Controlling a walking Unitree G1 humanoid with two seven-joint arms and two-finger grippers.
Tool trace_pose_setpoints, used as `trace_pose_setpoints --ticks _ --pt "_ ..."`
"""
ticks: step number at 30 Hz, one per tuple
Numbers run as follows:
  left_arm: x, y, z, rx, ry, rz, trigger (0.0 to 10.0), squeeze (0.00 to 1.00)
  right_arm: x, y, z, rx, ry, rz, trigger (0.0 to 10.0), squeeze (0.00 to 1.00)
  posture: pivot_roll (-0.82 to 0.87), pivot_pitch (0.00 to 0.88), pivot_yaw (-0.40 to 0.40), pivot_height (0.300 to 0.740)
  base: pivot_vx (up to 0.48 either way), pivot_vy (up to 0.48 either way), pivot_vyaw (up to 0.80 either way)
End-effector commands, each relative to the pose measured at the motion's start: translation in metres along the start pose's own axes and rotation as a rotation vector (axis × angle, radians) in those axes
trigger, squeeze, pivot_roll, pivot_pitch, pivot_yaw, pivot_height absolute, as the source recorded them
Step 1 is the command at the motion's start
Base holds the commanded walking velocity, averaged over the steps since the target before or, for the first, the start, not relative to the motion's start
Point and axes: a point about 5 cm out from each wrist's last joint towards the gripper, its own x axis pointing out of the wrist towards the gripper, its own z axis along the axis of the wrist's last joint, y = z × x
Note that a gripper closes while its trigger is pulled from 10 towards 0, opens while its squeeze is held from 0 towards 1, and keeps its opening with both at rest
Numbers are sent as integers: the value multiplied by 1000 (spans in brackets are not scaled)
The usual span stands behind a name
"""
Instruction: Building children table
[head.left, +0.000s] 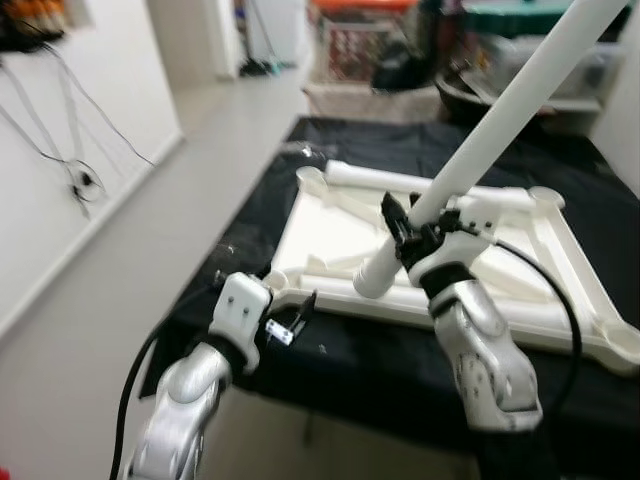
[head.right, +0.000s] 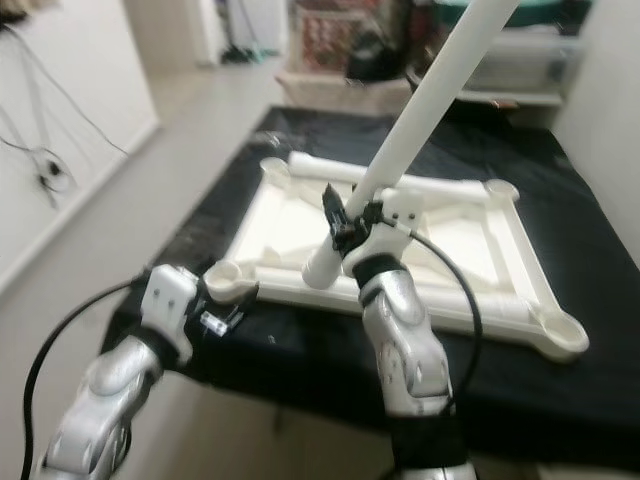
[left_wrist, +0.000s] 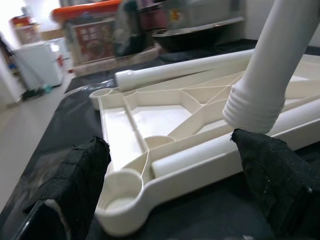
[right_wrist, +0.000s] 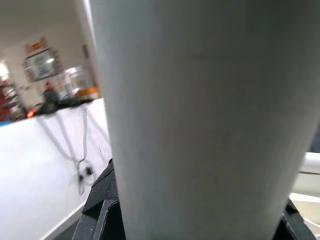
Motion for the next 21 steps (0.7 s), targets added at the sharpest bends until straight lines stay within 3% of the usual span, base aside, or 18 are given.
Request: trace_pose_setpoints --ticks 1,7,17,21 --pt "-2 -1 3 16 3 19 10000 0 -1 10 1 -28 -25 37 10000 0 10 0 -3 740 0 0 788" --pt "-2 -9 9 11 -17 35 10000 0 -1 16 -1 -45 -38 55 10000 0 8 0 -5 740 0 0 788" --pt "3 4 22 30 -55 142 10000 0 12 23 5 -50 -59 85 10000 0 9 0 -23 740 0 0 786" --pt "5 9 27 36 -71 174 10000 0 15 23 6 -35 -59 75 10000 0 10 3 -28 740 0 0 0"
